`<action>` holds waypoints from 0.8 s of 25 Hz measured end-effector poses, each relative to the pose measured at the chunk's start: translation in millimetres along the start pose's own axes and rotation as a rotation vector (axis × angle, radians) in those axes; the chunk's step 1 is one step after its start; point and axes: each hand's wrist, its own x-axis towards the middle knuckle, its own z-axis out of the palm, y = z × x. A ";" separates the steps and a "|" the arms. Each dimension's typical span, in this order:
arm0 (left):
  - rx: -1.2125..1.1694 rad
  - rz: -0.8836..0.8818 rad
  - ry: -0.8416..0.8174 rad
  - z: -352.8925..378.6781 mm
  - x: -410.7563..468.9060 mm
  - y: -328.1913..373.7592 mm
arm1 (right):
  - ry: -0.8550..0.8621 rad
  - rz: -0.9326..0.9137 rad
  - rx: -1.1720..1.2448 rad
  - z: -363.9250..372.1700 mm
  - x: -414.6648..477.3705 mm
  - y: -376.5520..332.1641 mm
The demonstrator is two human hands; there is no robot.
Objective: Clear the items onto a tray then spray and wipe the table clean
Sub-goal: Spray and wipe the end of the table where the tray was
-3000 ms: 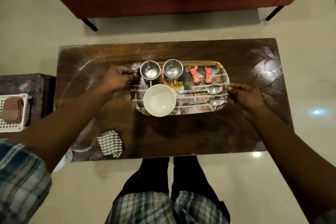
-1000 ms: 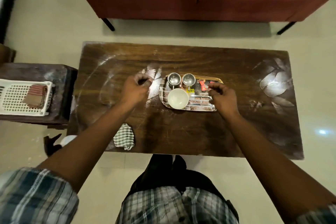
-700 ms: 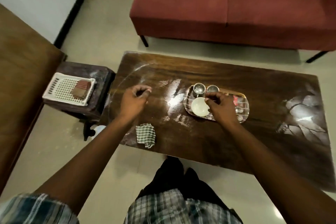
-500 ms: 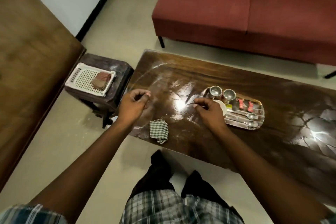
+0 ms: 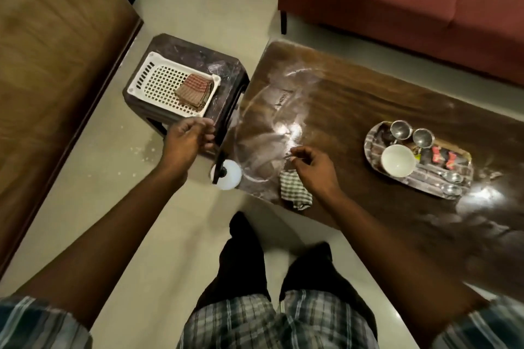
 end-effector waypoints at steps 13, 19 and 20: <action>0.602 0.340 -0.534 -18.1 59.0 -169.9 | -0.294 0.084 -0.885 80.0 18.9 116.3; 0.499 0.464 -0.463 8.7 78.2 -172.3 | -0.180 0.007 -0.920 82.8 21.6 143.0; 0.502 0.465 -0.459 10.5 77.9 -170.4 | -0.180 0.001 -0.905 82.0 21.4 145.9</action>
